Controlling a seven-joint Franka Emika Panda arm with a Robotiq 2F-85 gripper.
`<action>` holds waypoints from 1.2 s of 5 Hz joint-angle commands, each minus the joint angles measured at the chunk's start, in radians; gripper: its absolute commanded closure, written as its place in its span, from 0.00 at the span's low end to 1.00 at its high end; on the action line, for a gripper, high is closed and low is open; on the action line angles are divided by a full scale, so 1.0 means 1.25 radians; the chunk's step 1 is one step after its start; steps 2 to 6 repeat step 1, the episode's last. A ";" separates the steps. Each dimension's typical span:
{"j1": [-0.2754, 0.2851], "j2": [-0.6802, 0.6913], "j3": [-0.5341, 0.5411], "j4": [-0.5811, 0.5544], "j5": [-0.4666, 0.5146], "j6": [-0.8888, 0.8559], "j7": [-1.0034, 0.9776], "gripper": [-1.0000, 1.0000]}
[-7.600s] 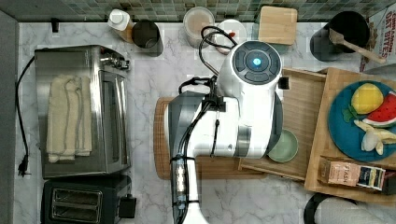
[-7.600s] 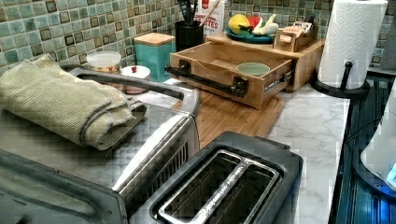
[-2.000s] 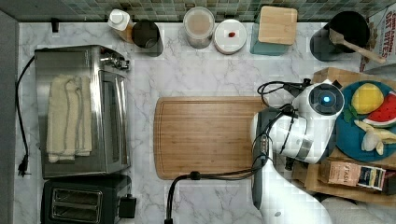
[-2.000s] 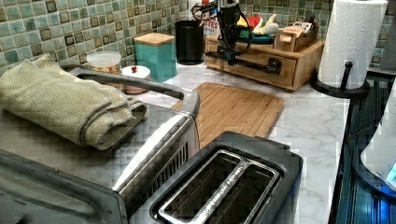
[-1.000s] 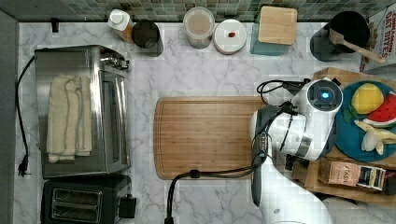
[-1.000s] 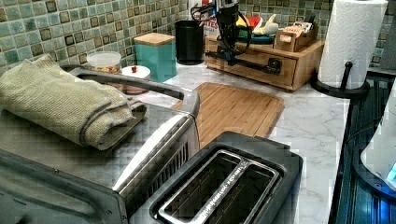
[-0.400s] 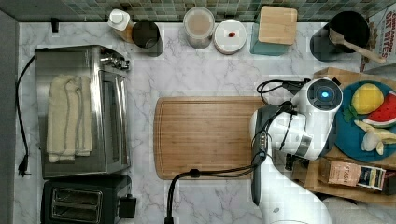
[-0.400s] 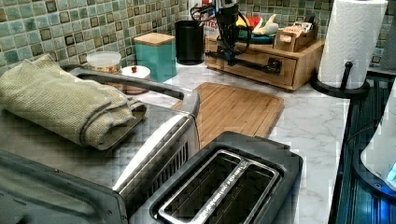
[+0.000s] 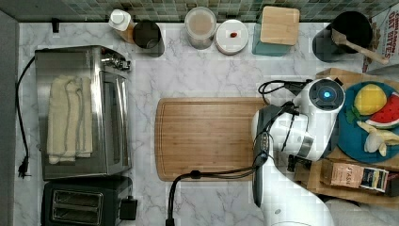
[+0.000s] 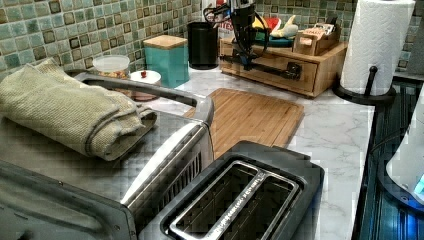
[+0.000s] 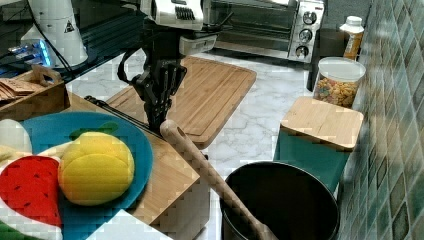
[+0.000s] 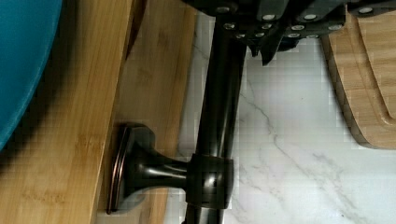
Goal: Close the drawer.
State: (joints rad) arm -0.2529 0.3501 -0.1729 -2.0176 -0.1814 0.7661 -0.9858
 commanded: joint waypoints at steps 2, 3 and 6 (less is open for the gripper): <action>-0.118 0.064 -0.116 0.059 -0.042 0.043 -0.026 1.00; -0.118 0.064 -0.116 0.059 -0.042 0.043 -0.026 1.00; -0.118 0.064 -0.116 0.059 -0.042 0.043 -0.026 1.00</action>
